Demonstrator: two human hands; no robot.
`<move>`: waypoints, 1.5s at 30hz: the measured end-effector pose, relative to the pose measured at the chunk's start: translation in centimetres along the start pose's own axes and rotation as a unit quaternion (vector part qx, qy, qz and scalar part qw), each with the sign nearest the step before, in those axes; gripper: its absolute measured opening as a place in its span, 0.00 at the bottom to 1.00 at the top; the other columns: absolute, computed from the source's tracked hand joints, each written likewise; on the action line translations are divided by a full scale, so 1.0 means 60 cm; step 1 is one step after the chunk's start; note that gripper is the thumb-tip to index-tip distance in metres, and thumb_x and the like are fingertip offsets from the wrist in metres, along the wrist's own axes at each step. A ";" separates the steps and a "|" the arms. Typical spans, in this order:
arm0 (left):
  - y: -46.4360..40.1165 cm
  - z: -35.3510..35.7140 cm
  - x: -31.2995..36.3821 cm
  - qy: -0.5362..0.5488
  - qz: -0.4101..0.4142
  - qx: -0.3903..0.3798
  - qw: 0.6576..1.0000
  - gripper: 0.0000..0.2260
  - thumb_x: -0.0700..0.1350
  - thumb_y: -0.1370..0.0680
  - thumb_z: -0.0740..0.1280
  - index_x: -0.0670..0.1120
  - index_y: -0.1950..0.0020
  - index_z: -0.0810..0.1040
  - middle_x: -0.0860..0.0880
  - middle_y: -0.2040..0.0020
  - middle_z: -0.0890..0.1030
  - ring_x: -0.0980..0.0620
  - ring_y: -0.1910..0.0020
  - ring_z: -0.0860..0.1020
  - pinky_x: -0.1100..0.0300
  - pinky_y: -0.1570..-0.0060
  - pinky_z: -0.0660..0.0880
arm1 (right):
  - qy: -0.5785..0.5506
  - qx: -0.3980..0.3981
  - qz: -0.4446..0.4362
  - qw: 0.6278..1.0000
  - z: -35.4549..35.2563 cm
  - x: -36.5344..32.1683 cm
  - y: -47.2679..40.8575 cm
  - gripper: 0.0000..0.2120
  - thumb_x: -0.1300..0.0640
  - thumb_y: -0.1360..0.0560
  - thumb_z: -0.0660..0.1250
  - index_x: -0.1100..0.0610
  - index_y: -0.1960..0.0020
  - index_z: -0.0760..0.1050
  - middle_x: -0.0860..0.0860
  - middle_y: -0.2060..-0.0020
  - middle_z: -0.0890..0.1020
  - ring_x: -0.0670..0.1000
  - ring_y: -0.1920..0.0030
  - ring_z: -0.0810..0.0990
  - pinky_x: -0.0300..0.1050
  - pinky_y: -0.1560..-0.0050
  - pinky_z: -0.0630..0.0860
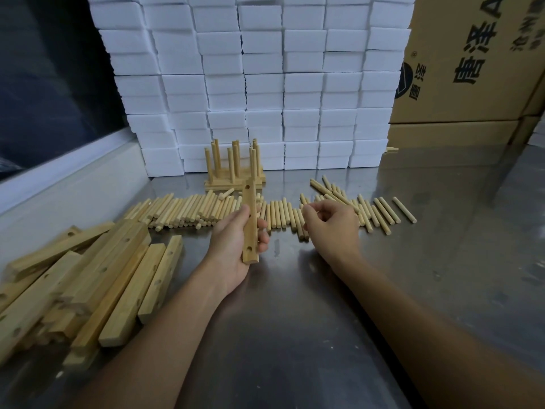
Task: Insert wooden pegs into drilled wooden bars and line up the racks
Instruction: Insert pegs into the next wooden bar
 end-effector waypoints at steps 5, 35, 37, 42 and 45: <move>-0.003 -0.002 0.002 0.040 -0.019 -0.001 0.999 0.13 0.47 0.15 0.57 0.39 0.39 0.74 0.46 0.66 0.76 0.53 0.76 0.73 0.64 0.80 0.66 | 0.118 0.027 -0.049 0.991 -0.001 -0.001 -0.002 0.05 0.56 0.22 0.66 0.52 0.54 0.81 0.44 0.66 0.80 0.42 0.65 0.78 0.41 0.60 0.79; 0.000 0.000 0.003 -0.008 -0.005 -0.028 1.000 0.08 0.43 0.23 0.69 0.39 0.54 0.75 0.45 0.67 0.76 0.51 0.71 0.75 0.62 0.75 0.72 | 0.046 -0.013 -0.023 0.999 0.000 -0.008 0.007 0.06 0.60 0.21 0.68 0.56 0.44 0.78 0.46 0.59 0.81 0.44 0.59 0.81 0.37 0.59 0.80; 0.001 0.000 0.003 -0.013 -0.007 -0.032 0.999 0.08 0.43 0.23 0.70 0.39 0.55 0.75 0.44 0.67 0.76 0.51 0.71 0.76 0.62 0.75 0.72 | -0.010 -0.036 0.004 0.999 0.001 -0.004 0.004 0.22 0.63 0.20 0.64 0.53 0.28 0.68 0.47 0.49 0.78 0.47 0.53 0.82 0.35 0.60 0.80; 0.000 -0.001 0.003 -0.020 -0.009 -0.035 0.999 0.08 0.43 0.23 0.69 0.39 0.57 0.76 0.44 0.66 0.76 0.51 0.71 0.76 0.62 0.74 0.73 | 0.012 -0.086 -0.011 0.996 0.004 -0.007 0.004 0.33 0.68 0.20 0.58 0.50 0.20 0.53 0.54 0.29 0.70 0.54 0.33 0.74 0.33 0.49 0.78; 0.000 -0.001 0.003 -0.028 -0.009 -0.039 0.999 0.08 0.43 0.23 0.69 0.39 0.57 0.76 0.44 0.66 0.76 0.51 0.70 0.76 0.62 0.74 0.73 | 0.013 -0.048 -0.056 0.997 0.003 -0.013 0.009 0.22 0.56 0.15 0.54 0.52 0.22 0.60 0.50 0.28 0.71 0.47 0.30 0.70 0.44 0.31 0.68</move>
Point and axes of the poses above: each hand's wrist, its own y-axis away from the middle knuckle, its own z-axis out of the palm, x = y × z, the point moved 2 cm from there along -y, towards the middle knuckle
